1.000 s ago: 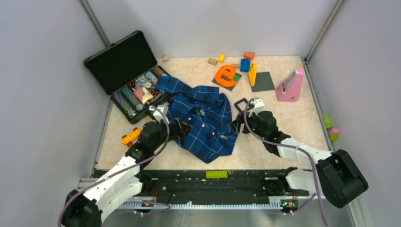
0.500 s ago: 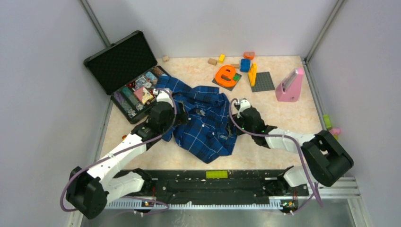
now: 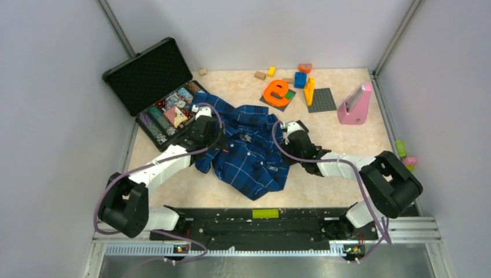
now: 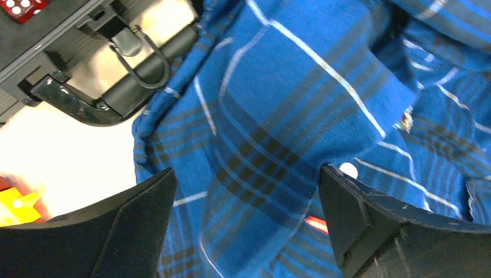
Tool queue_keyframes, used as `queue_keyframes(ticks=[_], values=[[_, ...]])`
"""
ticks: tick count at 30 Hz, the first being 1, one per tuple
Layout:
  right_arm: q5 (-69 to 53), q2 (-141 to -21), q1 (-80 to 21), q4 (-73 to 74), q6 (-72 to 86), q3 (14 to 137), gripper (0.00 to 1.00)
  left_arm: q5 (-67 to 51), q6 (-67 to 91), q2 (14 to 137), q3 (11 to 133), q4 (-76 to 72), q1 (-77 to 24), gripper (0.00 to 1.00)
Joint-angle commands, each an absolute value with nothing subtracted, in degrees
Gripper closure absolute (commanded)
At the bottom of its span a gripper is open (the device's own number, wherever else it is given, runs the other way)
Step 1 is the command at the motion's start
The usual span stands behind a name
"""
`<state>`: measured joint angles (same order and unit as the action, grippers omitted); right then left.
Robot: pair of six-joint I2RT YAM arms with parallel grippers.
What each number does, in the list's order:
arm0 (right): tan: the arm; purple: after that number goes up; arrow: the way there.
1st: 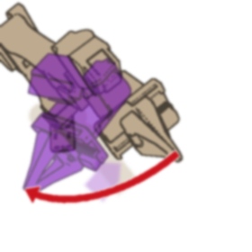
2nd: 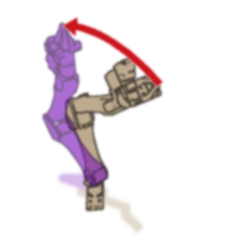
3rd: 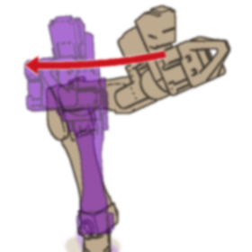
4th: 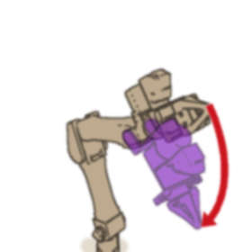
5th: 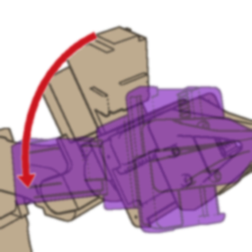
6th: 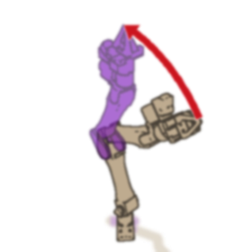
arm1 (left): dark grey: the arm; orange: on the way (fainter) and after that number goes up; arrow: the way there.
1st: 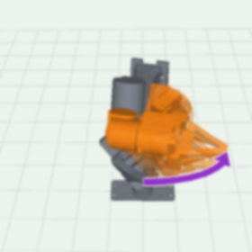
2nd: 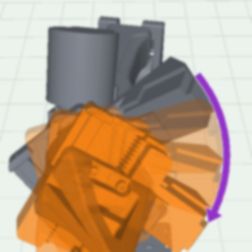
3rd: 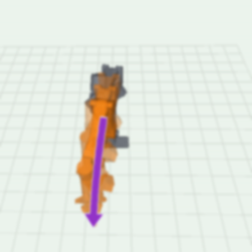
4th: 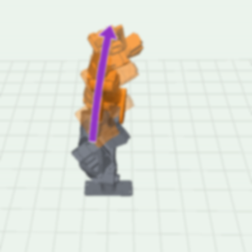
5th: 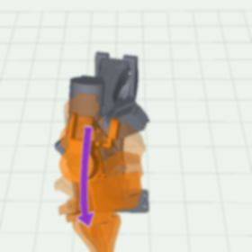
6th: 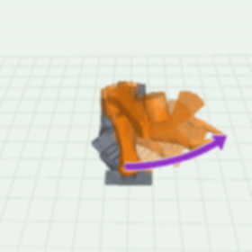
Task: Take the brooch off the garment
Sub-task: Adjust the clothes at the center of the board.
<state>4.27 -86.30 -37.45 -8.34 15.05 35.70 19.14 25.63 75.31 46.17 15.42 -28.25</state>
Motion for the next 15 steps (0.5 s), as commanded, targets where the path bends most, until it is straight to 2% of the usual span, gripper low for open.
queue_keyframes(ticks=[1, 2, 4, 5, 6, 7, 12, 15], values=[[9.67, -79.80, -38.14, -9.27, 15.89, 34.74, 1.00, 9.99, 29.41, 75.09, 44.27, 8.87, -21.87, 0.13], [11.12, -77.88, -38.14, -9.96, 16.25, 33.58, 1.00, 7.04, 29.92, 74.08, 42.60, 6.55, -20.26, 0.23], [14.75, -73.41, -38.14, -10.84, 16.84, 31.37, 1.00, 5.16, 30.31, 71.49, 40.02, 3.68, -18.68, 0.49], [16.39, -71.18, -38.07, -11.15, 17.11, 30.33, 1.00, 6.42, 30.32, 70.21, 39.22, 3.49, -18.50, 0.72], [17.75, -69.10, -37.98, -11.47, 17.38, 29.24, 1.00, 8.11, 30.32, 68.71, 38.71, 3.93, -18.43, 0.90], [18.51, -67.27, -37.77, -11.73, 17.45, 28.21, 1.00, 10.40, 30.37, 67.22, 38.15, 4.59, -18.39, 1.00], [20.68, -60.24, -35.41, -6.09, 21.73, 27.60, 1.00, 18.36, 33.04, 54.68, 34.42, 7.69, -15.75, 1.00], [17.47, -55.77, -33.49, 0.70, 25.59, 28.82, 1.00, 20.08, 33.27, 45.86, 34.72, 11.35, -15.56, 1.00]])
